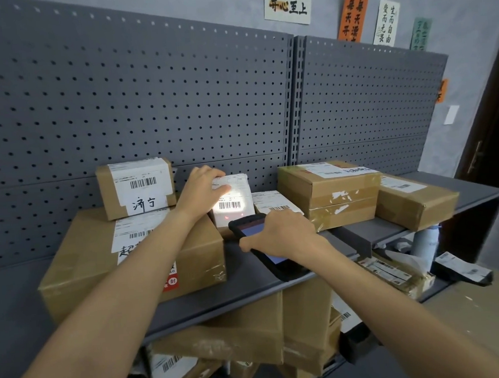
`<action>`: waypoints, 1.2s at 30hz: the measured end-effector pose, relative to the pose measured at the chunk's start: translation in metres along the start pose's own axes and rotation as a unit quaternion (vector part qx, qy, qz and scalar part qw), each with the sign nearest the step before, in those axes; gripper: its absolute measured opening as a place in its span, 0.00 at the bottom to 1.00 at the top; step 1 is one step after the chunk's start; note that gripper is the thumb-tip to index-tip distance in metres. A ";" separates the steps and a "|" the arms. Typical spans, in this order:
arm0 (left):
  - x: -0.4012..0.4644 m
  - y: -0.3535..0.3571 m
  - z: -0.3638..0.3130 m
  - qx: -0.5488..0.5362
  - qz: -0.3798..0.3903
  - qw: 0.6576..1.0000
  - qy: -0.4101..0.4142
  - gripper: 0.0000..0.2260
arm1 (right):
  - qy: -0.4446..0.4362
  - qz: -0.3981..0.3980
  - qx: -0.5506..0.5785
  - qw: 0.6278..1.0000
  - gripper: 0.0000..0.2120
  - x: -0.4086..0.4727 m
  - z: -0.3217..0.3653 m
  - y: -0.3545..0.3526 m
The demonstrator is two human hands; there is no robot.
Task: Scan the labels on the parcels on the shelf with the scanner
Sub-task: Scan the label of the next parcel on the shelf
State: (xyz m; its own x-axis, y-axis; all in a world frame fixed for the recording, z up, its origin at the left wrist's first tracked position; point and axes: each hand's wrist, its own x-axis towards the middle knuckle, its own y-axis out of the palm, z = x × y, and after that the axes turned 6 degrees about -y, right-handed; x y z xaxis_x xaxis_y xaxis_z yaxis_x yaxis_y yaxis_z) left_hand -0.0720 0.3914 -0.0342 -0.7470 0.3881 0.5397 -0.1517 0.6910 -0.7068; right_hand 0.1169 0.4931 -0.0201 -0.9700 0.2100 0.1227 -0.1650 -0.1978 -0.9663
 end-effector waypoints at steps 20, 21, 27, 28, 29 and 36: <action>0.005 0.003 0.005 0.007 -0.022 1.000 0.005 0.14 | -0.005 -0.012 0.024 1.000 0.25 0.000 -0.005 -0.002; 0.005 0.003 0.005 0.006 -0.021 1.000 0.004 0.14 | -0.003 -0.014 0.025 1.000 0.25 -0.001 -0.005 -0.003; 0.007 0.005 0.006 0.007 -0.017 1.000 0.004 0.14 | 0.002 -0.012 0.013 1.000 0.26 -0.004 -0.006 -0.005; 0.007 0.005 0.007 0.004 -0.013 1.000 0.002 0.14 | 0.004 -0.011 0.015 1.000 0.25 -0.003 -0.006 -0.005; 0.007 0.005 0.007 0.001 -0.007 1.000 -0.001 0.14 | 0.005 -0.011 0.017 1.000 0.25 -0.003 -0.007 -0.005; 0.016 0.007 0.015 0.005 0.024 0.998 -0.060 0.14 | 0.014 -0.014 0.046 0.999 0.26 -0.002 -0.015 -0.008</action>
State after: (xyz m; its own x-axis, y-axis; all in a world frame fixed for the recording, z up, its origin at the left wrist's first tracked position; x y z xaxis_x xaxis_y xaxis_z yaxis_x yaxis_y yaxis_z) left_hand -0.0944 0.3937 -0.0374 -0.8254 0.3454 0.4466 -0.1196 0.6660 -0.7363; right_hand 0.1230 0.5087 -0.0161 -0.9598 0.2423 0.1417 -0.2087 -0.2781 -0.9376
